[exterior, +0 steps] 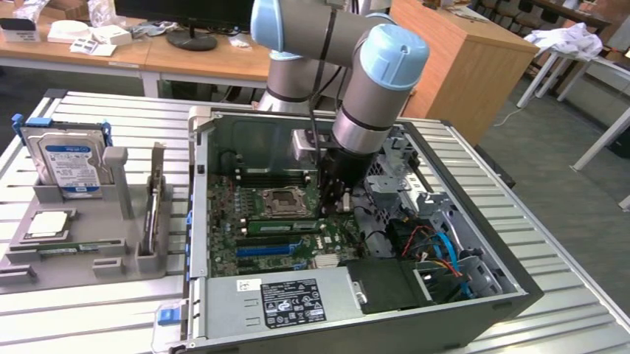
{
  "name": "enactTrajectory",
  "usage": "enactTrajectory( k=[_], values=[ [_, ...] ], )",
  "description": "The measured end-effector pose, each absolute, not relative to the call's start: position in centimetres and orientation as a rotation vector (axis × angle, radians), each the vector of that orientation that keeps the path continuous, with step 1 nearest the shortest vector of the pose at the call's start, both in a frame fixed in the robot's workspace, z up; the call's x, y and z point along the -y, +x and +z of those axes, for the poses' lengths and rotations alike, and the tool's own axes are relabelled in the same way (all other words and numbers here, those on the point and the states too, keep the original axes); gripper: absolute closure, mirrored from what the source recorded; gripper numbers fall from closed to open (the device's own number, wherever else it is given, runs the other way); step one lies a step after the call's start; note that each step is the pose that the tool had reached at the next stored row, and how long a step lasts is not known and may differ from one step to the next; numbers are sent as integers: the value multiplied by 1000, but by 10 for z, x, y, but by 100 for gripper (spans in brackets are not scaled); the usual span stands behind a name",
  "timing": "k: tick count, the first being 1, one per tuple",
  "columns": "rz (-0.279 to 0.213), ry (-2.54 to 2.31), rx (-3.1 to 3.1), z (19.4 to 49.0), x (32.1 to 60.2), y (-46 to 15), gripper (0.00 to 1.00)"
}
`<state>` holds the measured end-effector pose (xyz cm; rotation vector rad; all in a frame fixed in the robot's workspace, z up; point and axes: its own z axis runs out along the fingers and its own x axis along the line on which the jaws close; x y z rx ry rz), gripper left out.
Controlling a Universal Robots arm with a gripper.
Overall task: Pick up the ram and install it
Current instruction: 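Press down the ram until it locks into place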
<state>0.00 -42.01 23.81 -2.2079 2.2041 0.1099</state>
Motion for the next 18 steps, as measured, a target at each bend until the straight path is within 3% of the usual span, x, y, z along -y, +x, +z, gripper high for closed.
enactTrajectory(
  k=[18],
  values=[
    [109, -2208, -2204, 255, 420, -6, 89]
  ],
)
